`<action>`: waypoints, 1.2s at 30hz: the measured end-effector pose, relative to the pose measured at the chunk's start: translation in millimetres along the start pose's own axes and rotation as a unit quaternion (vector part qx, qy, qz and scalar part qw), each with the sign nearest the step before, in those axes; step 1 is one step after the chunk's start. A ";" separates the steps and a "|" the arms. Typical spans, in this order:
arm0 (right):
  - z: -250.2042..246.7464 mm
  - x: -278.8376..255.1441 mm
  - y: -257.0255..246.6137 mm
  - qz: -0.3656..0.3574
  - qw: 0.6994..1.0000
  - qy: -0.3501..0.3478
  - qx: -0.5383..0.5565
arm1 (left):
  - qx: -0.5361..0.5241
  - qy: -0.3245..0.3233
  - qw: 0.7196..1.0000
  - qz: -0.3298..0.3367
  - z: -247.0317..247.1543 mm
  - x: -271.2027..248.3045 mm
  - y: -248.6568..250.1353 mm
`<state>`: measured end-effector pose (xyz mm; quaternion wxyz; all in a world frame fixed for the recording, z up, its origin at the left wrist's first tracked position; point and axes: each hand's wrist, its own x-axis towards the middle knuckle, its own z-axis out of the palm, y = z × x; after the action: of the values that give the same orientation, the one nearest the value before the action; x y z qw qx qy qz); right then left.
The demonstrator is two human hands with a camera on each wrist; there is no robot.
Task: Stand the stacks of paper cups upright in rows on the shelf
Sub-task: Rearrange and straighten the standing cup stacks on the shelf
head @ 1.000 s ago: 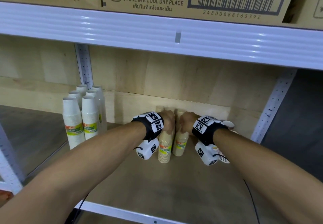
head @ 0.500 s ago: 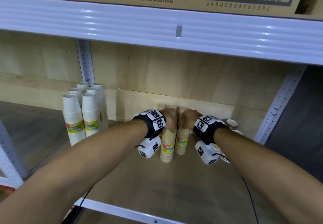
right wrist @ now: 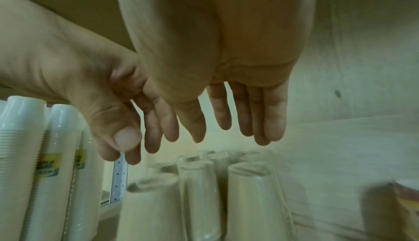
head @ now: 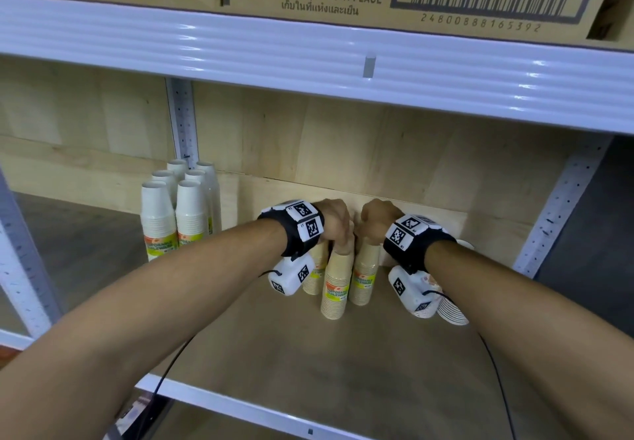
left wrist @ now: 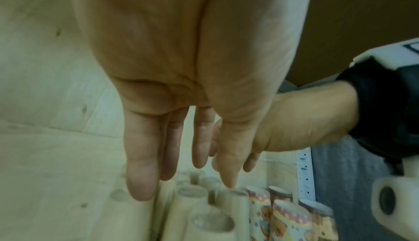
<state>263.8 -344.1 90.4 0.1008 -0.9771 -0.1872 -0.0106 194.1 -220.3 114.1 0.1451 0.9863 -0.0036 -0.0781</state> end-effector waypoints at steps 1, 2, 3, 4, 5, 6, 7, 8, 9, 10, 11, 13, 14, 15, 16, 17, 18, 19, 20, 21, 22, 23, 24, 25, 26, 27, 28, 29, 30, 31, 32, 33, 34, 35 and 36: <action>-3.7 0.4 -4.2 -0.009 1.000 0.000 0.005 | -0.006 0.003 1.000 -0.005 -7.5 -3.1 -2.9; -7.7 0.4 -8.9 -0.018 1.000 0.003 0.009 | -0.013 0.009 1.000 -0.005 -14.6 -5.8 -6.5; -11.1 0.5 -14.4 -0.029 0.999 0.006 0.012 | -0.021 0.015 1.000 -0.009 -22.5 -9.3 -9.7; -13.5 0.9 -20.6 -0.044 0.999 0.010 0.014 | -0.026 0.025 0.999 -0.012 -30.4 -12.7 -13.7; -15.7 1.9 -27.9 -0.056 0.998 0.016 0.016 | -0.025 0.034 0.999 -0.017 -39.1 -18.2 -17.2; -18.0 1.8 -36.2 -0.065 0.997 0.022 0.019 | -0.020 0.047 0.999 -0.021 -47.8 -23.6 -21.6; -20.3 1.7 -45.7 -0.074 0.997 0.028 0.022 | -0.016 0.059 0.998 -0.025 -56.8 -29.5 -26.7; -22.1 1.5 -55.1 -0.083 0.996 0.034 0.024 | -0.015 0.071 0.997 -0.028 -66.1 -34.5 -32.9; -23.5 2.0 -65.4 -0.091 0.995 0.038 0.028 | -0.014 0.081 0.996 -0.032 -75.3 -40.8 -39.7; -25.4 1.5 -75.8 -0.100 0.994 0.042 0.032 | -0.012 0.092 0.995 -0.038 -84.7 -47.1 -47.4; -26.8 1.2 -86.6 -0.109 0.992 0.043 0.037 | -0.006 0.103 0.994 -0.044 -93.7 -53.7 -55.2; -29.2 -0.7 -108.8 -0.136 0.989 0.044 0.043 | 0.017 0.122 0.990 -0.061 -110.5 -68.2 -72.0; -30.5 -2.1 -120.3 -0.153 0.986 0.043 0.044 | 0.036 0.129 0.988 -0.072 -118.3 -75.8 -80.3; -31.6 -3.7 -131.6 -0.169 0.984 0.042 0.048 | 0.054 0.138 0.985 -0.084 -125.0 -83.5 -88.8; -32.7 -5.4 -142.6 -0.185 0.981 0.041 0.052 | 0.068 0.146 0.982 -0.096 -130.8 -90.9 -97.6; -33.4 -6.5 -153.4 -0.198 0.978 0.042 0.057 | 0.075 0.152 0.980 -0.109 -135.7 -97.3 -106.3; -33.9 -7.7 -164.0 -0.212 0.974 0.043 0.063 | 0.078 0.156 0.977 -0.122 -139.3 -103.5 -116.5; -34.0 -8.5 -174.7 -0.226 0.971 0.042 0.071 | 0.079 0.156 0.975 -0.134 -142.2 -108.7 -126.5; -34.0 -9.7 -185.2 -0.240 0.967 0.041 0.079 | 0.077 0.152 0.974 -0.146 -144.2 -113.0 -137.1; -33.2 -10.2 -195.1 -0.250 0.963 0.042 0.087 | 0.071 0.146 0.974 -0.157 -145.6 -117.0 -147.2; -32.5 -11.0 -204.1 -0.260 0.960 0.044 0.095 | 0.058 0.139 0.974 -0.168 -146.3 -120.4 -156.8; -31.6 -11.4 -212.0 -0.267 0.957 0.045 0.103 | 0.046 0.132 0.974 -0.178 -146.3 -123.3 -165.0; -30.3 -11.2 -219.6 -0.274 0.954 0.045 0.111 | 0.035 0.127 0.973 -0.189 -145.8 -126.7 -171.7; -28.8 -11.3 -226.4 -0.279 0.952 0.042 0.119 | 0.027 0.126 0.972 -0.198 -144.3 -129.7 -177.1; -27.3 -11.7 -232.9 -0.282 0.951 0.037 0.123 | 0.024 0.126 0.970 -0.205 -142.4 -132.2 -181.9; -25.4 -11.7 -238.7 -0.285 0.950 0.031 0.124 | 0.024 0.125 0.969 -0.213 -140.4 -133.4 -186.2; -23.0 -11.1 -243.9 -0.288 0.949 0.026 0.123 | 0.026 0.124 0.968 -0.217 -137.7 -134.9 -190.8; -20.7 -10.2 -248.7 -0.290 0.949 0.021 0.120 | 0.025 0.123 0.967 -0.221 -135.2 -135.1 -194.8; -18.4 -10.0 -253.0 -0.292 0.949 0.016 0.119 | 0.018 0.124 0.966 -0.225 -132.5 -135.3 -199.1; -16.4 -9.9 -256.9 -0.292 0.949 0.011 0.118 | 0.008 0.126 0.966 -0.224 -130.1 -135.4 -202.0; -14.5 -9.8 -260.2 -0.291 0.950 0.006 0.116 | 0.001 0.123 0.967 -0.225 -127.7 -135.2 -204.7; -13.0 -9.6 -263.0 -0.289 0.951 0.000 0.113 | -0.003 0.116 0.968 -0.224 -125.1 -135.5 -206.4; -11.1 -9.4 -265.3 -0.290 0.951 -0.005 0.110 | -0.004 0.109 0.969 -0.220 -122.9 -135.5 -208.4; -9.4 -9.7 -267.1 -0.290 0.950 -0.009 0.111 | -0.008 0.109 0.970 -0.216 -120.4 -135.4 -210.5; -7.9 -10.1 -268.5 -0.292 0.950 -0.013 0.114 | -0.023 0.113 0.970 -0.212 -118.4 -135.1 -212.7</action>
<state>155.8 -105.1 149.4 0.2014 -0.8618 -0.4656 -0.0054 75.6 21.3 185.7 0.1470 0.9635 0.2239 0.0049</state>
